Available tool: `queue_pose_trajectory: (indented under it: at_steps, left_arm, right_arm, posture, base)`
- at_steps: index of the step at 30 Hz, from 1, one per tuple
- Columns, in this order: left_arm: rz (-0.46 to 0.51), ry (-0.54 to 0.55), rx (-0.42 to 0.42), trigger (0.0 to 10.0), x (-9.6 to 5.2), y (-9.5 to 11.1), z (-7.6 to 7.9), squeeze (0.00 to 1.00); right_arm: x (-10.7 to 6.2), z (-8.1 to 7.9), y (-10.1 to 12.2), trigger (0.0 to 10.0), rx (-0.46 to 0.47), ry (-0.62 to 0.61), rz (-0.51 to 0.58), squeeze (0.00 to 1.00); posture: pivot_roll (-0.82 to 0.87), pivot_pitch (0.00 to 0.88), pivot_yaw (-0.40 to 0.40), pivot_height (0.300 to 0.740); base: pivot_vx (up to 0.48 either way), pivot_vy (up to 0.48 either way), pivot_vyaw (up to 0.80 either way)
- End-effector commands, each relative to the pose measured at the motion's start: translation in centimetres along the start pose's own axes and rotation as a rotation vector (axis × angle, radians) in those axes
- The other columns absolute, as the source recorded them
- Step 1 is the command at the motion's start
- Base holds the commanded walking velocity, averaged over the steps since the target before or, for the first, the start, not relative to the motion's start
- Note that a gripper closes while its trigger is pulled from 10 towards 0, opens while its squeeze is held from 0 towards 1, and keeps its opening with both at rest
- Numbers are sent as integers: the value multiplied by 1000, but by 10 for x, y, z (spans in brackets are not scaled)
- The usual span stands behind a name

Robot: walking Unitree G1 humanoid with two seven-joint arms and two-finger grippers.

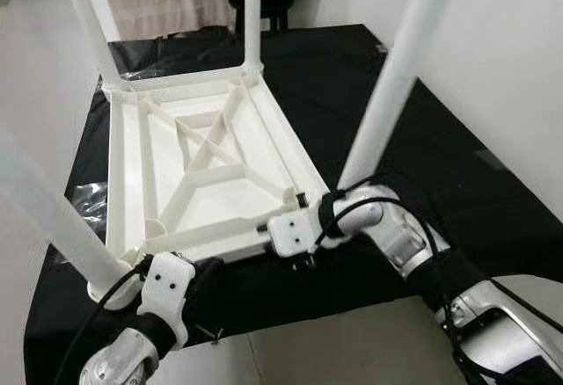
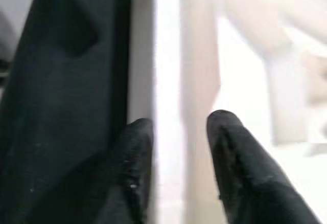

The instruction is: Building children table

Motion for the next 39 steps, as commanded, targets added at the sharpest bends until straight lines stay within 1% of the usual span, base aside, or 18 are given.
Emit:
queue_pose_trajectory:
  at_steps: [1, 6, 10, 11, 12, 13, 14, 18, 19, 20, 23, 25, 26, 27, 29, 30, 31, 39]
  left_arm:
    - [-6, 2, -6, 10000, -2, -3, 1, 0]
    - [-5, 5, -8, 10000, -2, -3, 1, 0]
    - [-2, 6, -11, 10000, -1, -4, 2, 0]
    - [-2, 7, -12, 10000, -1, -5, 3, 0]
    - [0, 18, -14, 10000, -1, -5, 1, 0]
    - [0, 18, -14, 10000, -1, -5, 1, 0]
    - [3, 32, -18, 10000, -2, -6, -1, 0]
    - [5, 45, -21, 10000, -2, -7, -3, 0]
    - [6, 57, -22, 10000, -3, -7, -5, 0]
    - [6, 57, -22, 10000, -3, -7, -5, 0]
    - [24, 103, -33, 10000, -5, -7, -12, 0]
    - [24, 103, -33, 10000, -5, -7, -12, 0]
    - [28, 118, -35, 10000, -5, -7, -14, 0]
    - [28, 118, -35, 10000, -5, -7, -14, 0]
    - [34, 145, -32, 10000, -7, -7, -16, 0]
    - [34, 145, -32, 10000, -7, -7, -16, 0]
    - [43, 168, -36, 10000, -9, -7, -18, 0]
    - [44, 144, -46, 10000, -10, -7, -10, 0]
  right_arm:
    - [-1, 6, 4, 10000, 22, -43, 22, 1000]
    - [-2, 9, 6, 10000, 83, -97, 41, 1000]
    - [-7, 2, 12, 10000, 187, -89, 124, 992]
    - [-14, -4, 15, 10000, 254, -87, 178, 557]
    - [-22, -10, 14, 10000, 343, -112, 224, 0]
    - [-22, -10, 14, 10000, 343, -112, 224, 0]
    - [-30, -20, 13, 10000, 415, -127, 255, 0]
    - [-37, -31, 11, 10000, 474, -141, 266, 0]
    - [-44, -45, 9, 10000, 527, -150, 268, 0]
    - [-44, -45, 9, 10000, 527, -150, 268, 0]
    - [-55, -82, 1, 10000, 719, -251, 210, 0]
    - [-55, -82, 1, 10000, 719, -251, 210, 0]
    - [-55, -89, 0, 10000, 793, -305, 212, 0]
    - [-55, -89, 0, 10000, 793, -305, 212, 0]
    - [-48, -100, 0, 10000, 960, -438, 209, 0]
    - [-48, -100, 0, 10000, 960, -438, 209, 0]
    - [-42, -107, 6, 10000, 1028, -524, 196, 0]
    - [-36, -106, 13, 10000, 1065, -574, 188, 0]
  posture:
    - [46, 136, -43, 740]
    - [41, 134, -49, 740]
    - [40, 131, -55, 740]
    - [40, 130, -59, 740]
    - [35, 129, -64, 740]
    - [35, 129, -64, 740]
    - [34, 128, -65, 740]
    - [29, 129, -64, 740]
    - [23, 130, -64, 740]
    - [23, 130, -64, 740]
    - [9, 134, -61, 740]
    - [9, 134, -61, 740]
    - [6, 136, -60, 740]
    - [6, 136, -60, 740]
    - [4, 143, -58, 740]
    - [4, 143, -58, 740]
    - [3, 148, -54, 740]
    - [3, 152, -45, 740]
  base:
    - [0, 0, 0]
    - [0, 0, 0]
    - [0, 0, 0]
    - [0, 0, 0]
    - [0, 0, 0]
    - [0, 0, 0]
    - [0, 0, 0]
    - [0, 0, 0]
    - [0, 0, 0]
    - [0, 0, 0]
    - [0, 0, 0]
    - [0, 0, 0]
    - [0, 0, 0]
    - [0, 0, 0]
    - [0, 0, 0]
    - [0, 0, 0]
    - [0, 0, 0]
    - [0, 0, 761]
Point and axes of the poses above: a point about 5 cm out from each wrist's last joint towards the gripper, its own x axis pointing out of the wrist towards the gripper, its own y axis along the axis of the wrist's last joint, z = x × y, the point moved 2 cm from there along x, pointing out of the wrist towards the gripper, and after that the axes turned 11 degrees about -x, right-handed, at the moved point
